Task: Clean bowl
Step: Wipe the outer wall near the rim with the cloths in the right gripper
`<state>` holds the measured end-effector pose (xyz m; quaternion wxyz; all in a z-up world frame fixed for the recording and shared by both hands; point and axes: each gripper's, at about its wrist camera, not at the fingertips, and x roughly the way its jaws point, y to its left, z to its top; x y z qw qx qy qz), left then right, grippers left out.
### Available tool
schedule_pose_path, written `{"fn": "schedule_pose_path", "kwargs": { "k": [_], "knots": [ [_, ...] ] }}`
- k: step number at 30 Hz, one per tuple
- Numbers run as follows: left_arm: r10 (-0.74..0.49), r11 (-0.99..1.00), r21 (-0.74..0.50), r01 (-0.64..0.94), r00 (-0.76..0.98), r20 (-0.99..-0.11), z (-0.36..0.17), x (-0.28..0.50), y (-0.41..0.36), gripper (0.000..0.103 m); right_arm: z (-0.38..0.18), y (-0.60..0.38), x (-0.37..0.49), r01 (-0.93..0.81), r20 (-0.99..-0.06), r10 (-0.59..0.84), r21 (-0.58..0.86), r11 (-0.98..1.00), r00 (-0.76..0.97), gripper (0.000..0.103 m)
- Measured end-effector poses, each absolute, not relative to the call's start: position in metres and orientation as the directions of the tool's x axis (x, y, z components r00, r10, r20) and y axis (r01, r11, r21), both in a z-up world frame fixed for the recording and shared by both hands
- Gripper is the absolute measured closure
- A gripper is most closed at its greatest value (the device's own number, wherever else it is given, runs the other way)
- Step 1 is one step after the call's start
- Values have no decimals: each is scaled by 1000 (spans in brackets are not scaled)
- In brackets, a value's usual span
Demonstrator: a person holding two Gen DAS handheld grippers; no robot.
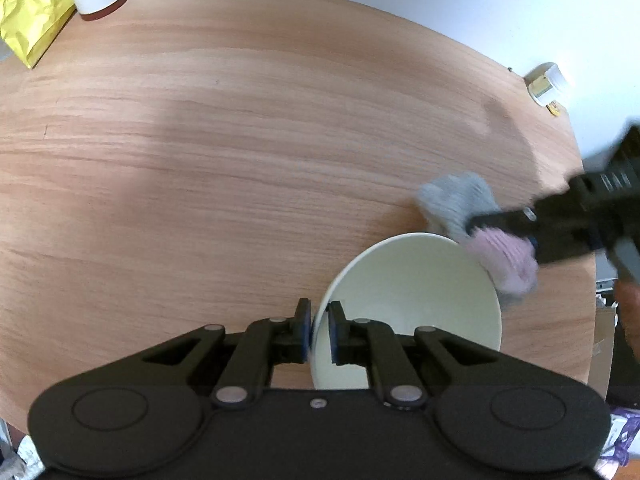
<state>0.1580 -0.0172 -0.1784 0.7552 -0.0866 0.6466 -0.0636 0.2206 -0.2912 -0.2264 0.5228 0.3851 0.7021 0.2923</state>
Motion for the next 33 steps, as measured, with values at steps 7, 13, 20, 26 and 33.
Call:
{"fn": "schedule_pose_path", "kwargs": {
  "k": [7,13,20,26,33],
  "knots": [
    [-202,979,-204,2,146,-968,-175,158,-26,92,-235,-321,159,377,-428,904,839,393,10,62],
    [-198,980,-198,13,131,-971,-172,157,-30,91,-238,-328,117,442,-389,912,846,299,128,62],
    [-207,978,-206,16,123,-971,-172,158,-31,92,-233,-323,96,454,-391,907,844,285,158,62],
    [-228,973,-230,-2,123,-966,-171,159,-27,93,-219,-326,97,419,-405,891,860,293,207,62],
    [-237,971,-239,1,138,-962,-163,158,-25,91,-194,-355,118,371,-497,824,844,387,271,62]
  ]
}}
